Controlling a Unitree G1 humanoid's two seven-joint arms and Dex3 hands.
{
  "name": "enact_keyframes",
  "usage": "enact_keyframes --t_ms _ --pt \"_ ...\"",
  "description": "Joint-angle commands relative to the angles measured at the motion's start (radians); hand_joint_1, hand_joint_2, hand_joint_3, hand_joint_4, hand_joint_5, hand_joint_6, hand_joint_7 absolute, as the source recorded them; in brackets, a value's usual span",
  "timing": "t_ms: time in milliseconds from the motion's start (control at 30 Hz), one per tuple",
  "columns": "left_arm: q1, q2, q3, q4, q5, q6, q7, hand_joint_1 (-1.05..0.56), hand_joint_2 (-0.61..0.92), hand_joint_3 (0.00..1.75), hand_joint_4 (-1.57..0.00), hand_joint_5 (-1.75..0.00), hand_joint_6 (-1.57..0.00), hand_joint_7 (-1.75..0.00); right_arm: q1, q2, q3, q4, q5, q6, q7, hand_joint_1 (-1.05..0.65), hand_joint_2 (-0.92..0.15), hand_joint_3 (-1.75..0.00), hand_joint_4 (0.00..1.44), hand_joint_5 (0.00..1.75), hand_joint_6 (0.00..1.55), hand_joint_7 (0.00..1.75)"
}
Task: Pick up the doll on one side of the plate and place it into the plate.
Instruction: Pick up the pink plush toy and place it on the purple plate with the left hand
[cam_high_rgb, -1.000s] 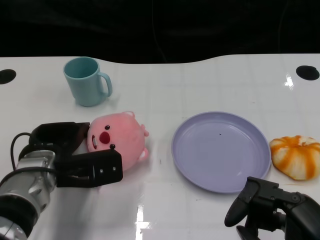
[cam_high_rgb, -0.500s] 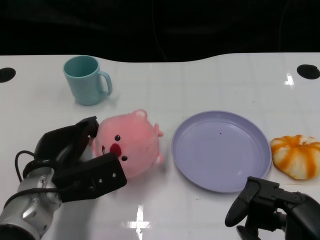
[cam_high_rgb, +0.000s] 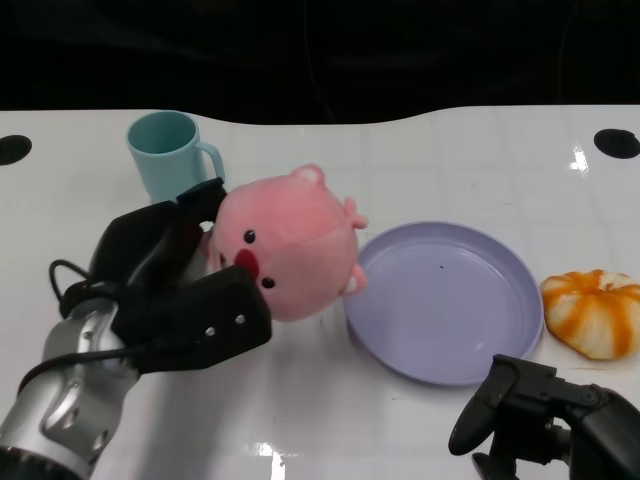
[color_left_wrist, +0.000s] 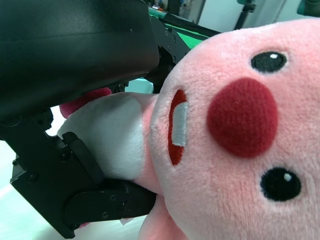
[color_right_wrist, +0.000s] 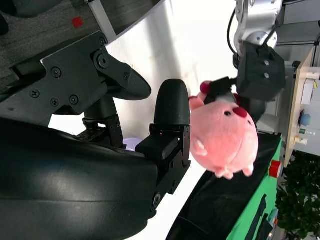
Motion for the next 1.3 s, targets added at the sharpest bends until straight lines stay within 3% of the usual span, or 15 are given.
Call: enact_keyframes --t_ms 33,233,267,300,400,533,700,833,967,1067,1133,1167,1200,1233,1300 --pt "-0.078 -0.020 -0.020 -0.018 0.024 0.005 -0.015 -0.18 0.39 1.24 -0.96 -1.75 -0.75 -1.75 -0.005 -0.005 0.003 -0.007 0.001 0.007 -0.005 -0.15 -0.60 -1.01 0.62 1.69 0.55 1.38" --pt "-0.172 -0.102 -0.071 0.036 0.055 0.052 -0.047 -0.20 0.39 1.22 -0.96 -1.75 -0.76 -1.75 -0.004 -0.002 0.017 -0.010 -0.010 0.008 -0.014 -0.15 -0.59 -1.03 0.63 1.69 0.55 1.39" --pt "-0.182 -0.111 -0.080 0.045 0.059 0.057 -0.050 -0.21 0.39 1.18 -0.95 -1.75 -0.80 -1.56 -0.003 -0.002 0.021 -0.012 -0.013 0.009 -0.016 -0.16 -0.59 -1.04 0.63 1.69 0.56 1.39" --pt "-0.189 -0.118 -0.087 0.052 0.062 0.058 -0.051 -0.21 0.39 1.18 -0.95 -1.75 -0.82 -1.53 -0.002 -0.002 0.023 -0.014 -0.016 0.009 -0.018 -0.16 -0.58 -1.04 0.63 1.69 0.56 1.39" --pt "-0.224 -0.164 -0.114 0.087 0.074 0.082 -0.056 -0.22 0.40 1.24 -0.96 -1.75 -0.77 -1.70 0.004 -0.002 0.024 -0.016 -0.012 0.004 -0.017 -0.15 -0.58 -1.05 0.64 1.67 0.56 1.39" --pt "-0.273 -0.229 -0.145 0.136 0.090 0.127 -0.057 -0.24 0.42 1.22 -0.95 -1.75 -0.73 -1.74 0.009 -0.001 0.023 -0.022 -0.001 0.008 -0.016 -0.15 -0.60 -1.05 0.62 1.68 0.55 1.37" --pt "-0.342 -0.304 -0.194 0.242 0.119 0.156 -0.037 -0.23 0.47 1.07 -0.93 -1.75 -0.70 -1.75 0.007 0.002 0.033 -0.029 -0.008 0.021 -0.024 -0.15 -0.60 -1.04 0.63 1.69 0.55 1.38" --pt "-0.370 -0.324 -0.203 0.294 0.117 0.156 -0.041 -0.23 0.52 1.04 -0.93 -1.75 -0.67 -1.75 0.006 0.003 0.037 -0.031 -0.008 0.025 -0.027 -0.15 -0.60 -1.03 0.63 1.69 0.56 1.38" --pt "-0.424 -0.370 -0.216 0.409 0.111 0.166 -0.042 -0.23 0.63 0.71 -0.88 -1.75 -0.65 -1.64 0.010 0.001 0.045 -0.036 -0.014 0.020 -0.028 -0.18 -0.60 -1.01 0.63 1.68 0.56 1.38" --pt "-0.441 -0.392 -0.199 0.445 0.076 0.172 -0.065 -0.23 0.64 0.56 -0.82 -1.75 -0.73 -1.14 0.012 0.004 0.044 -0.041 -0.005 0.030 -0.029 -0.17 -0.60 -1.01 0.62 1.68 0.56 1.37" --pt "-0.447 -0.397 -0.197 0.445 0.058 0.185 -0.106 -0.25 0.71 0.39 -0.75 -1.74 -0.82 -0.64 0.011 0.005 0.044 -0.043 -0.004 0.033 -0.029 -0.16 -0.60 -1.01 0.62 1.68 0.56 1.37" --pt "-0.446 -0.395 -0.200 0.441 0.052 0.185 -0.125 -0.31 0.78 0.26 -0.69 -1.59 -0.80 -0.39 0.011 0.004 0.044 -0.044 -0.005 0.032 -0.029 -0.16 -0.61 -1.01 0.62 1.68 0.55 1.37" --pt "-0.443 -0.388 -0.207 0.434 0.051 0.183 -0.147 -0.34 0.83 0.17 -0.60 -1.43 -0.78 -0.26 0.011 0.004 0.043 -0.044 -0.006 0.033 -0.029 -0.16 -0.61 -1.01 0.61 1.68 0.55 1.37" --pt "-0.442 -0.383 -0.215 0.428 0.054 0.182 -0.166 -0.41 0.88 0.12 -0.48 -1.15 -0.71 -0.16 0.011 0.003 0.042 -0.045 -0.006 0.033 -0.028 -0.16 -0.61 -1.01 0.61 1.68 0.56 1.37" --pt "-0.442 -0.369 -0.233 0.418 0.064 0.173 -0.207 -0.55 0.91 0.17 -0.34 -0.67 -0.53 -0.04 0.010 0.003 0.041 -0.045 -0.006 0.036 -0.028 -0.16 -0.61 -1.00 0.62 1.68 0.56 1.37"
